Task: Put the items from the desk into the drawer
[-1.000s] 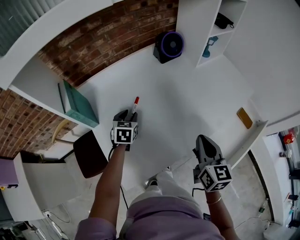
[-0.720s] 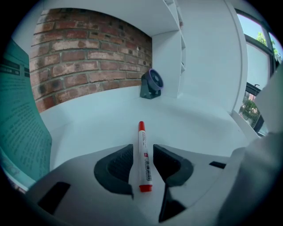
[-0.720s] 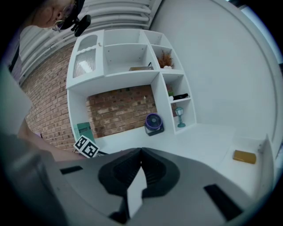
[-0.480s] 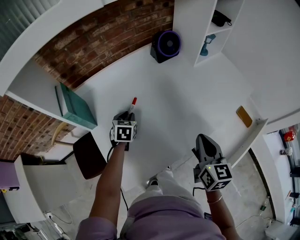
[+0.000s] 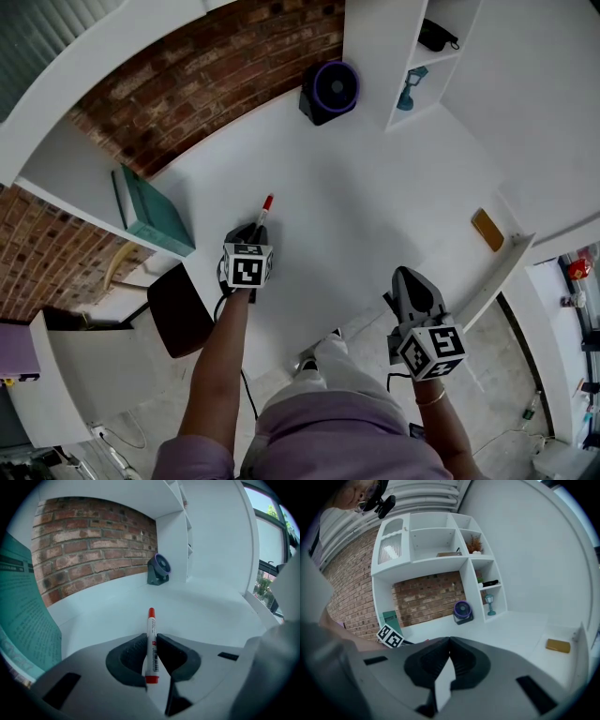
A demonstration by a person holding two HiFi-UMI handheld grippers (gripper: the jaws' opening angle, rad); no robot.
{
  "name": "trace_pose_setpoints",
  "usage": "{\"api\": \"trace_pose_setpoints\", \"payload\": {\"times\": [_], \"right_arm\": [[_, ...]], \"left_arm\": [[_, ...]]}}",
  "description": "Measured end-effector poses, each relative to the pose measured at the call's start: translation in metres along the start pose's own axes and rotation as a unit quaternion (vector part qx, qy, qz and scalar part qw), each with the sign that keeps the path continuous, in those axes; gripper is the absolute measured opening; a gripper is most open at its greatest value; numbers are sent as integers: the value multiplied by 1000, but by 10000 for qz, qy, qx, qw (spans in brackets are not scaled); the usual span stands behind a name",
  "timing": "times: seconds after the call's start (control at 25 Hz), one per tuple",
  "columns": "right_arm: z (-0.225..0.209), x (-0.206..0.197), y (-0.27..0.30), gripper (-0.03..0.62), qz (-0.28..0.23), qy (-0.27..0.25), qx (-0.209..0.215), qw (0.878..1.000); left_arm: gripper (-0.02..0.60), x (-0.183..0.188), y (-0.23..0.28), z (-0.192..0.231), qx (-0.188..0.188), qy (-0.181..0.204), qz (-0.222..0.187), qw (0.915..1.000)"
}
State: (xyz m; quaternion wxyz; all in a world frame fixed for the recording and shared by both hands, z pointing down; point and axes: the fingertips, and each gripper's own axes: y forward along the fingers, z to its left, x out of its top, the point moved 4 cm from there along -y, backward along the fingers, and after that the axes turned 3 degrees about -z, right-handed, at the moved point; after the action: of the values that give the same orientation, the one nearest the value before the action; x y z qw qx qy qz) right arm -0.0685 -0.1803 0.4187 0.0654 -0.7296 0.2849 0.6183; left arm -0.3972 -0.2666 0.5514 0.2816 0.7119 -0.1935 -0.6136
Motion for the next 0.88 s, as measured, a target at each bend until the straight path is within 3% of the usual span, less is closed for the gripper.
{"api": "trace_pose_setpoints", "payload": {"times": [0.24,0.88], "right_arm": [[13,-3,-8,5,-22,13,85,10000],[59,-13,-63,5,-249,-46,120,9996]], "left_arm": [[66,4,-30,-2,27,175,-281,9994],[66,-17,-124,-34,-250,53,-788,9966]]}}
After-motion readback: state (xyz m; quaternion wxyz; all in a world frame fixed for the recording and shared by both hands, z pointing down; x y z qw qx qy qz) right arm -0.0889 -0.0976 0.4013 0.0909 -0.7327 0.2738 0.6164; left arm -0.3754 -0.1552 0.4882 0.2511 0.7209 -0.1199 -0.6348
